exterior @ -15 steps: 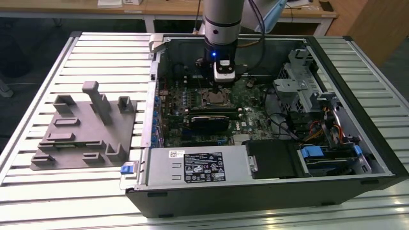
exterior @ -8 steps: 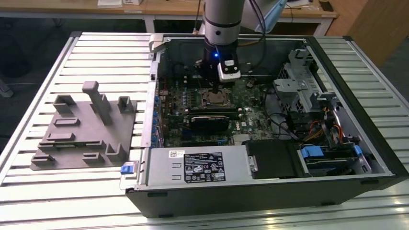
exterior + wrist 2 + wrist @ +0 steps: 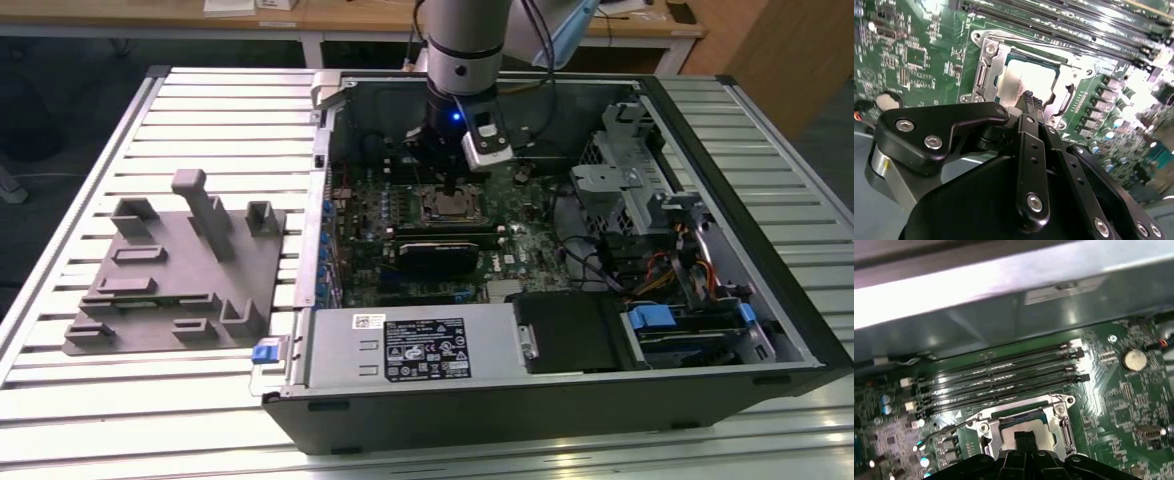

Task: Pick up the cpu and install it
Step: 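Close the cpu cover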

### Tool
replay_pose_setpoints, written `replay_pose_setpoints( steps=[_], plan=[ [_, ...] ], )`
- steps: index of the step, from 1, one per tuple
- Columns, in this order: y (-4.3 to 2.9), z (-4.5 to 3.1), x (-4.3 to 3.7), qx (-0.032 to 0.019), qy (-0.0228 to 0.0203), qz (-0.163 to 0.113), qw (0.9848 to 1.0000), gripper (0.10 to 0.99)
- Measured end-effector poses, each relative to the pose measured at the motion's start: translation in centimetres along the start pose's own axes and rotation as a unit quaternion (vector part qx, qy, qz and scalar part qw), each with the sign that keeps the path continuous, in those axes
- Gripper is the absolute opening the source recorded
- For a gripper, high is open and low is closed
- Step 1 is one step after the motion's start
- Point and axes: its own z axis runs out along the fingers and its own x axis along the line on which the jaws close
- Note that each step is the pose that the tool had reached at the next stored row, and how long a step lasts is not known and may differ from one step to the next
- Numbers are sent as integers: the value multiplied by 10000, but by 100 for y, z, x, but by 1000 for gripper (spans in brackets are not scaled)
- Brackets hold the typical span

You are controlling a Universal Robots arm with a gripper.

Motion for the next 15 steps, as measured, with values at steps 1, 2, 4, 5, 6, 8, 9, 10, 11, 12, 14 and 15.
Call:
replay_pose_setpoints(
  steps=[1, 2, 4, 5, 6, 8, 9, 10, 11, 12, 14, 15],
  plan=[
    [0, 2, 0, -1, 4, -90, 10000, 106],
    [0, 3, 0, -2, 8, -180, 9998, 106],
    [0, 5, 0, 0, 13, -341, 9994, 106],
    [-1, 6, 0, 3, 14, -386, 9993, 106],
    [-6, 7, -2, 6, 16, -414, 9991, 106],
    [-28, 9, -6, 8, 16, -438, 9990, 106],
    [-42, 10, -9, 9, 16, -443, 9990, 106],
    [-59, 10, -12, 9, 16, -446, 9990, 106],
    [-76, 11, -15, 9, 16, -447, 9990, 106],
    [-92, 12, -18, 10, 16, -448, 9990, 106],
    [-119, 16, -22, 10, 16, -450, 9990, 106],
    [-128, 18, -20, 10, 16, -450, 9990, 106]
  ],
)
